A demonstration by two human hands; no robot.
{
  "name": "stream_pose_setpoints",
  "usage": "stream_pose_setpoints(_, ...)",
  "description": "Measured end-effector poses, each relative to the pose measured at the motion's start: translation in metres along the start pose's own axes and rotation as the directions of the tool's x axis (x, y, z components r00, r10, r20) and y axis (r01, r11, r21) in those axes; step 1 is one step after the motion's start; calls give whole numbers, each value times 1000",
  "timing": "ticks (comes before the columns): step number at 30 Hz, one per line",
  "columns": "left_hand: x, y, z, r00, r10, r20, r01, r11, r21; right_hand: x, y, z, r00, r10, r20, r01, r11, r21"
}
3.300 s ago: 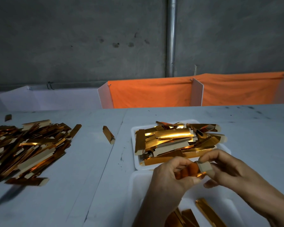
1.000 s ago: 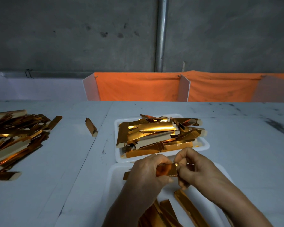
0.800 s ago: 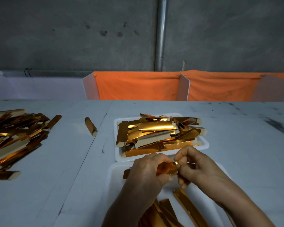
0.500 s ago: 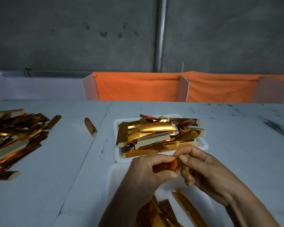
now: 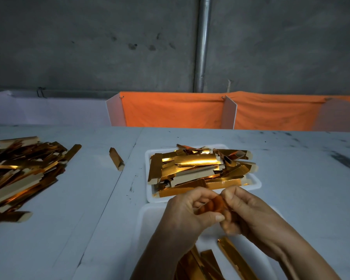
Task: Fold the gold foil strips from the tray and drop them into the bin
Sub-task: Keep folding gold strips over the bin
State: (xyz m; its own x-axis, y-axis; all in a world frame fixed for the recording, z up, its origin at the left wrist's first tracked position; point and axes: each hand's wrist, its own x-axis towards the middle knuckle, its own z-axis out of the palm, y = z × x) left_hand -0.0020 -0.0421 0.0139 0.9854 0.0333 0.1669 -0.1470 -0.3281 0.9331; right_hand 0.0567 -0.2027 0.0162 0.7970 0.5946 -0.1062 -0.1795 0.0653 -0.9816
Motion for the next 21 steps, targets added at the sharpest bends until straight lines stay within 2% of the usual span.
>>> stream_pose_setpoints(2,-1,4,4,999,32,-23,-30,996,89,1,0,-1,987,155,48,-158,984,83)
stream_pose_setpoints(4,-1,6,9,992,124,-15,-116,962,246,0,-2,-1,971,196,137,-219,960,175)
stream_pose_setpoints(6,-3,9,13,973,231,10,-221,917,333,-2,-4,-3,979,118,168,-161,950,269)
stream_pose_setpoints(9,-4,9,18,940,341,24,-329,882,338,-4,-9,-6,994,5,109,-46,925,377)
stream_pose_setpoints(13,-5,14,20,944,325,65,-330,937,112,-5,-12,-4,999,-44,12,35,907,419)
stream_pose_setpoints(15,-5,17,16,958,278,73,-265,952,-151,-2,-11,-3,997,-53,-58,72,906,417)
stream_pose_setpoints(17,-6,17,13,964,265,25,-235,890,-390,0,-8,-4,994,-65,-92,95,919,382)
stream_pose_setpoints(19,-5,15,13,968,243,-65,-248,877,-412,-1,-9,-2,991,-94,-94,118,948,296)
stream_pose_setpoints(21,-2,11,14,970,181,-165,-231,896,-378,-2,-9,2,982,-131,-136,148,981,125)
